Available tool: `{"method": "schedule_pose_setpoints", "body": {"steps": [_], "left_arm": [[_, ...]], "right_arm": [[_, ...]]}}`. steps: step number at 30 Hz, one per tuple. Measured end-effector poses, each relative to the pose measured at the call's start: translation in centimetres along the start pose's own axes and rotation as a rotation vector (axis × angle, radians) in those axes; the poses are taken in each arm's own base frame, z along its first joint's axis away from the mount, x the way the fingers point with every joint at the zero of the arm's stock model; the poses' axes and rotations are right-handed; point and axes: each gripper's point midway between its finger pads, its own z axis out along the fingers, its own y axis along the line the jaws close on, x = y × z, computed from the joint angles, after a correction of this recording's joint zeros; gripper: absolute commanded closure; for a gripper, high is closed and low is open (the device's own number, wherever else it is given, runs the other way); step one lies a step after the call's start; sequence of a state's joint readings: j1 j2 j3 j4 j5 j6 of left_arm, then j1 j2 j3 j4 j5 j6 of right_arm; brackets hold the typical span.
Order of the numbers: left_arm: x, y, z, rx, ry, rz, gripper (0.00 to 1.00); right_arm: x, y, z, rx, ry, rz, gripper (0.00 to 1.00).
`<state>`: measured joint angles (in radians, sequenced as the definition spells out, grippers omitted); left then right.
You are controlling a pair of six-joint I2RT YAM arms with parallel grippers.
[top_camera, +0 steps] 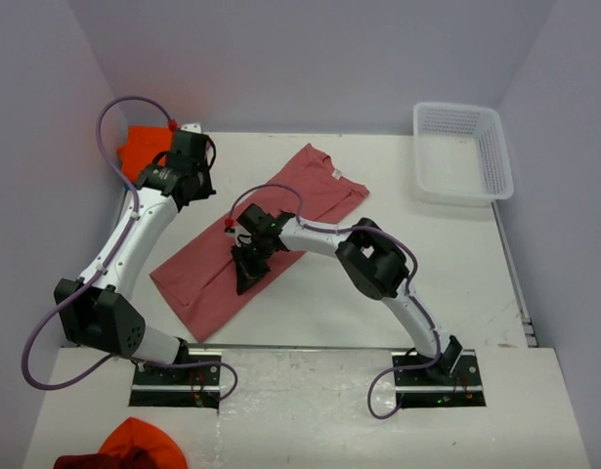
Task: Fold and stack the t-shirts
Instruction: Rotate the tshirt 90 degrees
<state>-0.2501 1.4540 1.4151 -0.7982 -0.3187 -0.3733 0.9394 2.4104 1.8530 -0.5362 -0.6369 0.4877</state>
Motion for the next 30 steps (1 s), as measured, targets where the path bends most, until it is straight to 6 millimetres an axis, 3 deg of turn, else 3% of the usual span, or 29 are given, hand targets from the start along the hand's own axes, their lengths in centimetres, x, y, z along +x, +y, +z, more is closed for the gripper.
{"method": "schedule_pose_setpoints", "body": {"steps": [8, 14, 23, 30], "left_arm": [[0.0, -0.7, 0.1, 0.036, -0.002, -0.001, 1.0], [0.3, -2.6, 1.4, 0.123, 0.006, 0.01, 1.0], [3.3, -8.4, 6.7, 0.335, 0.162, 0.036, 1.0], [2.6, -14.1, 9.5, 0.485, 0.173, 0.059, 1.0]], "right_arm": [[2.7, -1.8, -2.1, 0.115, -0.085, 0.178, 1.0], [3.7, -3.4, -3.5, 0.183, -0.165, 0.291, 1.0], [6.0, -7.8, -7.7, 0.182, -0.283, 0.491, 1.0], [7.3, -9.8, -9.8, 0.211, -0.367, 0.567, 1.0]]}}
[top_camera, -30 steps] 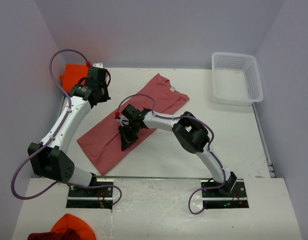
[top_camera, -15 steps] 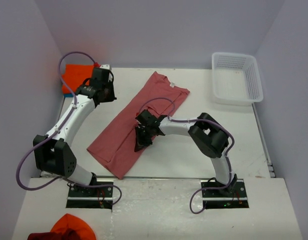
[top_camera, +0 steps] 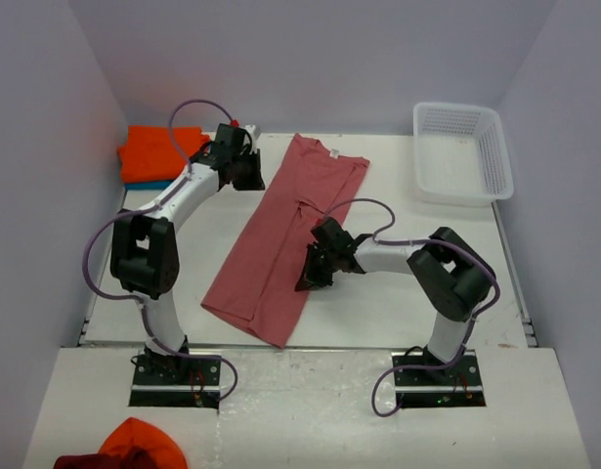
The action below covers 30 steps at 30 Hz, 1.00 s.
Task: Fold and stack the t-shirts
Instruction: Rotate the tshirt 90 degrees
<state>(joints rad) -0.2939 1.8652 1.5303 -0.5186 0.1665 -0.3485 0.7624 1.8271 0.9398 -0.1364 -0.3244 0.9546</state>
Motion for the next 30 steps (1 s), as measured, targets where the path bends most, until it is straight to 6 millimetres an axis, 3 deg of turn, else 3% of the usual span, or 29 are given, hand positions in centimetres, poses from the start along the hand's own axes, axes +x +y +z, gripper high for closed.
{"method": "schedule_pose_setpoints", "body": {"steps": [6, 13, 21, 25, 30], "left_arm": [[-1.4, -3.6, 2.3, 0.096, -0.029, 0.037, 1.0], [-0.8, -6.2, 3.2, 0.15, -0.015, 0.075, 1.0], [0.0, -6.9, 4.2, 0.154, 0.001, 0.083, 1.0], [2.0, -6.2, 4.5, 0.117, 0.023, 0.05, 1.0], [6.3, -5.1, 3.6, 0.067, 0.078, 0.018, 1.0]], "right_arm": [[-0.9, -2.4, -1.6, 0.014, -0.059, 0.097, 1.0], [-3.3, -6.3, -4.3, 0.07, -0.176, 0.216, 1.0], [-5.2, -9.5, -6.5, 0.184, -0.274, 0.281, 1.0], [-5.9, -10.9, -7.5, 0.242, -0.311, 0.297, 1.0], [-6.3, -11.6, -8.1, 0.294, -0.319, 0.272, 1.0]]}}
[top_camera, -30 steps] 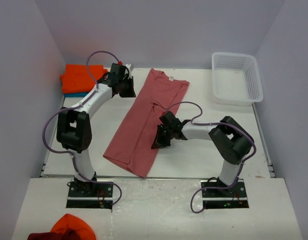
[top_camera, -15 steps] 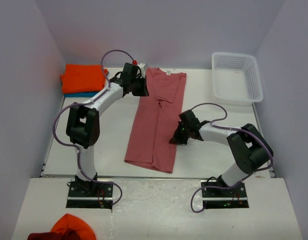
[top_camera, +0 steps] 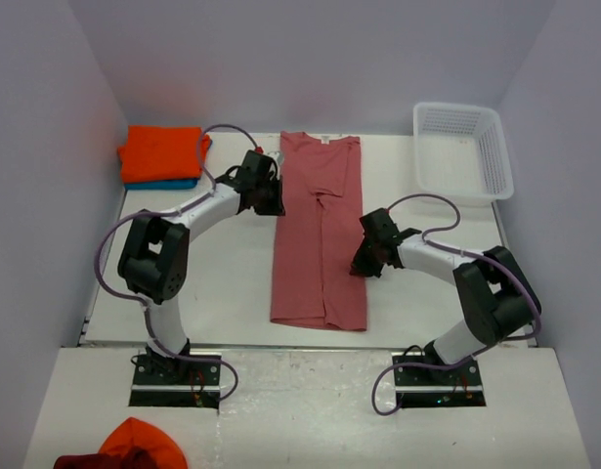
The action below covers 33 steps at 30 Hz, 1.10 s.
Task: Fold and stack the t-shirts
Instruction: Rotate the tshirt 90 degrees
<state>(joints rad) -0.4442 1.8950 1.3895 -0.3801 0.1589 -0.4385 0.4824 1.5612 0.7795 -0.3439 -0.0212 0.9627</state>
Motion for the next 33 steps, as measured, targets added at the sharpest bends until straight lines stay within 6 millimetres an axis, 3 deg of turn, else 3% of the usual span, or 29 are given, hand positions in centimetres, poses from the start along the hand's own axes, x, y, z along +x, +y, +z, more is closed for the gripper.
{"method": "schedule_pose_setpoints", "body": {"steps": [5, 10, 14, 16, 17, 21, 22, 28, 33], "left_arm": [[2.7, -0.4, -2.4, -0.017, -0.007, 0.009, 1.0], [2.9, -0.9, -4.5, -0.014, -0.057, 0.028, 1.0], [3.4, -0.6, -5.5, -0.022, -0.077, 0.031, 0.92], [4.1, -0.4, -5.7, -0.029, -0.072, 0.033, 0.88], [4.5, -0.4, -5.7, -0.031, -0.067, 0.036, 0.82], [6.0, 0.0, -6.1, -0.044, -0.054, 0.041, 0.7], [6.4, 0.2, -6.3, -0.046, -0.051, 0.04, 0.7], [8.3, 0.1, -7.8, -0.002, -0.051, 0.03, 0.69], [10.6, -0.4, -8.7, 0.082, -0.046, 0.025, 0.69]], "right_arm": [[0.2, 0.2, -0.1, -0.022, -0.014, -0.104, 1.0], [0.4, 0.3, -0.6, -0.04, -0.028, -0.228, 0.96], [0.6, 1.7, -2.2, -0.097, -0.063, -0.309, 0.87], [0.8, 2.9, -3.6, -0.136, -0.09, -0.352, 0.8], [0.8, 3.5, -4.4, -0.155, -0.103, -0.369, 0.76], [0.3, 5.9, -7.7, -0.242, -0.156, -0.402, 0.39], [0.2, 6.1, -8.5, -0.258, -0.17, -0.398, 0.36], [0.9, 5.0, -11.6, -0.316, -0.2, -0.33, 0.38], [3.6, 0.5, -10.8, -0.324, -0.179, -0.22, 0.43]]}}
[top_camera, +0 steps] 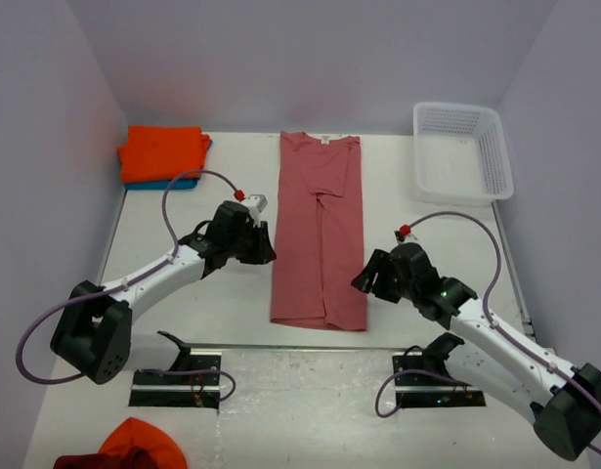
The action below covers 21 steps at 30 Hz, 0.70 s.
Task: Fold and stack the t-shirts
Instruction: Rotate the tshirt 90 degrees
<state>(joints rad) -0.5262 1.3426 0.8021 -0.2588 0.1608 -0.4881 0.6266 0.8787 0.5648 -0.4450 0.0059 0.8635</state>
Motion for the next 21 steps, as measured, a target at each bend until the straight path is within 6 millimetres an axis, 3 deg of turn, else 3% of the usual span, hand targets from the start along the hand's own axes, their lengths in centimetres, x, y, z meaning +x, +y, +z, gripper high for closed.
{"method": "schedule_pose_setpoints", "body": {"steps": [4, 8, 21], "left_arm": [[2.9, 0.4, -0.2, 0.038, 0.033, -0.018, 0.69], [4.8, 0.4, -0.4, 0.07, 0.047, -0.048, 0.69], [4.2, -1.7, -1.0, 0.164, 0.006, -0.05, 0.68]], "right_arm": [[2.4, -2.5, -0.3, -0.011, -0.008, 0.102, 0.45], [3.6, -3.5, -0.1, 0.0, 0.001, 0.173, 0.46], [7.3, -4.9, 0.9, 0.08, 0.084, 0.308, 0.47]]}}
